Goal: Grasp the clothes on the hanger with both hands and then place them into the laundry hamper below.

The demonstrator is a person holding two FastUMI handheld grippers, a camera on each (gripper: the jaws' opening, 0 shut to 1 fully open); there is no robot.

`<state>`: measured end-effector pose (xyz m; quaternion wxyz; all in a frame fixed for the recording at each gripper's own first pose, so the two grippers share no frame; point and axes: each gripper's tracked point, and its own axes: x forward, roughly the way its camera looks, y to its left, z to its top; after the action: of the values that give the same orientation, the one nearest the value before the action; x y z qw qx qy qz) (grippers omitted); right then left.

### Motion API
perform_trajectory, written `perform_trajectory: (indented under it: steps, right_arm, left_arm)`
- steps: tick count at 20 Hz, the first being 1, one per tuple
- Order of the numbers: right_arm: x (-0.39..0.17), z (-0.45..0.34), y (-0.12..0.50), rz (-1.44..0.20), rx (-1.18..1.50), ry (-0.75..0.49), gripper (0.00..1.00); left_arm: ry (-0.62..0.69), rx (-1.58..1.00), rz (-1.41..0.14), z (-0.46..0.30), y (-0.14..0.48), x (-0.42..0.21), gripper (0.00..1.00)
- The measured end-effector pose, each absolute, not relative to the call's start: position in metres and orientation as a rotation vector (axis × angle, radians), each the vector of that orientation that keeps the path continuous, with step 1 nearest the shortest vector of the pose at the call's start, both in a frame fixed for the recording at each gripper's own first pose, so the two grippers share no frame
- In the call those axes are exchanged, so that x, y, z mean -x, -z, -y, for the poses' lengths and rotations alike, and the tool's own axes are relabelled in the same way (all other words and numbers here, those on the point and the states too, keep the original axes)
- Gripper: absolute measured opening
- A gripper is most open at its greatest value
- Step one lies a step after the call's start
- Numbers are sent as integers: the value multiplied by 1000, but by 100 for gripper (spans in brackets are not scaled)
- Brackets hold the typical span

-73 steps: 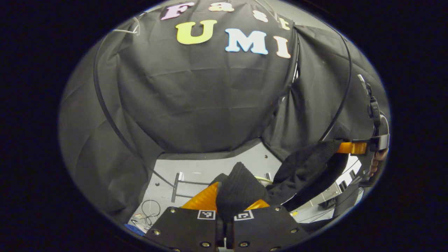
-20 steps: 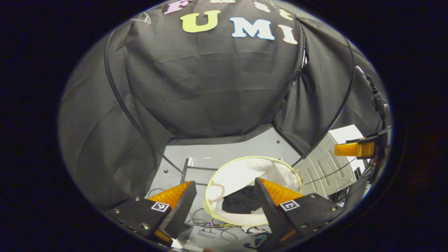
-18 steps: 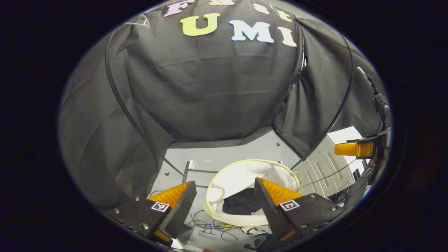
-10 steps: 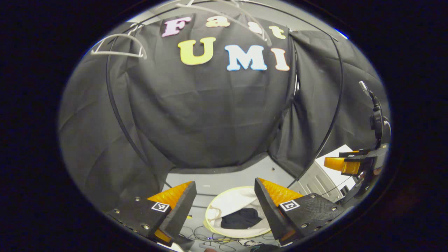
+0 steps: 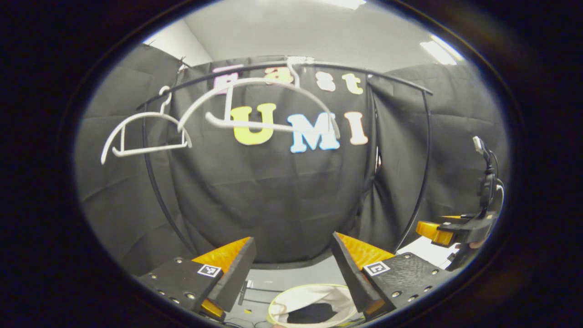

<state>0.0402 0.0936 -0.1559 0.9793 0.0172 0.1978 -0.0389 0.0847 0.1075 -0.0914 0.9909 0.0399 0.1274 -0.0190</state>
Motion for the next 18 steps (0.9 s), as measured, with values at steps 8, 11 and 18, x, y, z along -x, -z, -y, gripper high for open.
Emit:
perform_trajectory:
  steps: [8, 11, 18]
  right_arm:
    - [-42, -80, 81, -195, -128, 127, 93]
    - [-46, -77, 74, -176, -128, 135, 92]
    - [-44, -88, 33, -88, -43, 99, 92]
  left_arm:
    - [57, -148, -72, -105, 15, -76, 98]
    - [60, -94, -81, -96, 15, -73, 98]
    - [40, -43, -46, -99, -24, -64, 98]
